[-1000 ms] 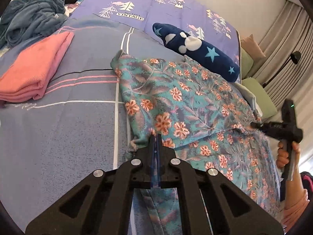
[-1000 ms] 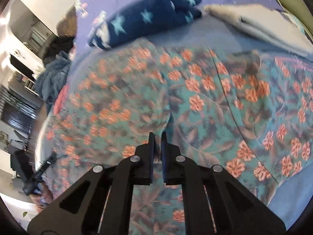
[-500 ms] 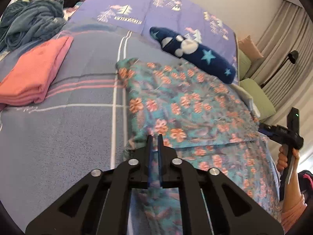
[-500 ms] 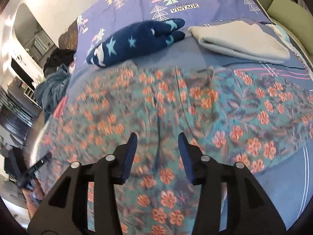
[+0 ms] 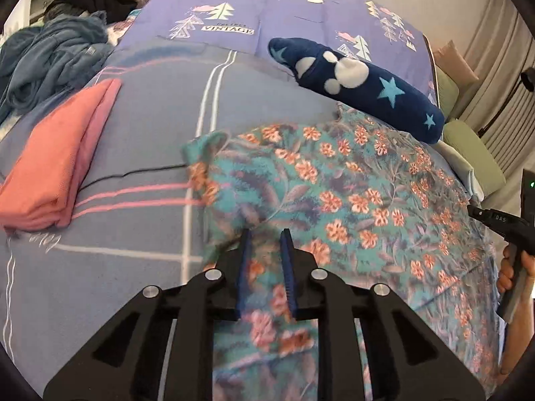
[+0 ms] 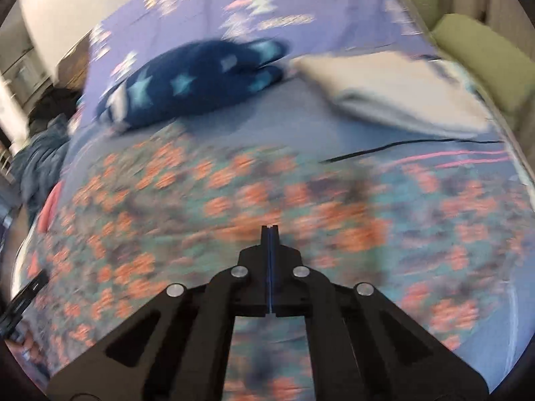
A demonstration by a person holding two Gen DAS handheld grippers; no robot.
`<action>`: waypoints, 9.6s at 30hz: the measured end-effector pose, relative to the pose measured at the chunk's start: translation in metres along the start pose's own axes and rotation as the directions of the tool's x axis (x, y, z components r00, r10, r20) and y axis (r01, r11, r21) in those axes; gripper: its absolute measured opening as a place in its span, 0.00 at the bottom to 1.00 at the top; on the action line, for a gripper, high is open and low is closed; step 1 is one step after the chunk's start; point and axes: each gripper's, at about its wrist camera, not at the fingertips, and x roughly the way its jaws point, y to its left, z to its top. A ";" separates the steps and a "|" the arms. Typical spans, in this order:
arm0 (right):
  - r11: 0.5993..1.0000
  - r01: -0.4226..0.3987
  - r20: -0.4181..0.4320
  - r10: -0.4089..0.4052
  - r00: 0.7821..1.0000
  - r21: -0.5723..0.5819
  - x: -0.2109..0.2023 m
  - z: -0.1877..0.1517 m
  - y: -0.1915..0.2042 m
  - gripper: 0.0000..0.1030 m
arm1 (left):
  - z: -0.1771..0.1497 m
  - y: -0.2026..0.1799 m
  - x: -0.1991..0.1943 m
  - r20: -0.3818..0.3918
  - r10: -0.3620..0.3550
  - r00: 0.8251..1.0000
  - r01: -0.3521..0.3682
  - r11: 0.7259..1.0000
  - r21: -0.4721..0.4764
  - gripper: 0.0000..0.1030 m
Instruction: Fold small clothes
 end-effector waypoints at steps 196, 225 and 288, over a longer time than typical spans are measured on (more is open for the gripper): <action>0.976 -0.216 0.086 0.216 0.973 -0.011 -0.057 -0.082 -0.081 0.72 | 0.055 -0.427 0.151 -0.250 0.153 0.956 -0.026 0.894 0.446 0.02; 0.968 -0.248 -0.034 0.247 0.968 -0.033 -0.035 -0.074 -0.061 0.00 | -0.015 -0.166 0.012 0.033 0.187 0.982 -0.186 0.915 0.359 0.50; 0.708 -0.661 0.018 0.679 0.734 0.251 -0.202 -0.298 -0.151 0.03 | -0.294 0.018 -0.200 0.066 -0.460 0.885 0.464 0.864 -0.197 0.04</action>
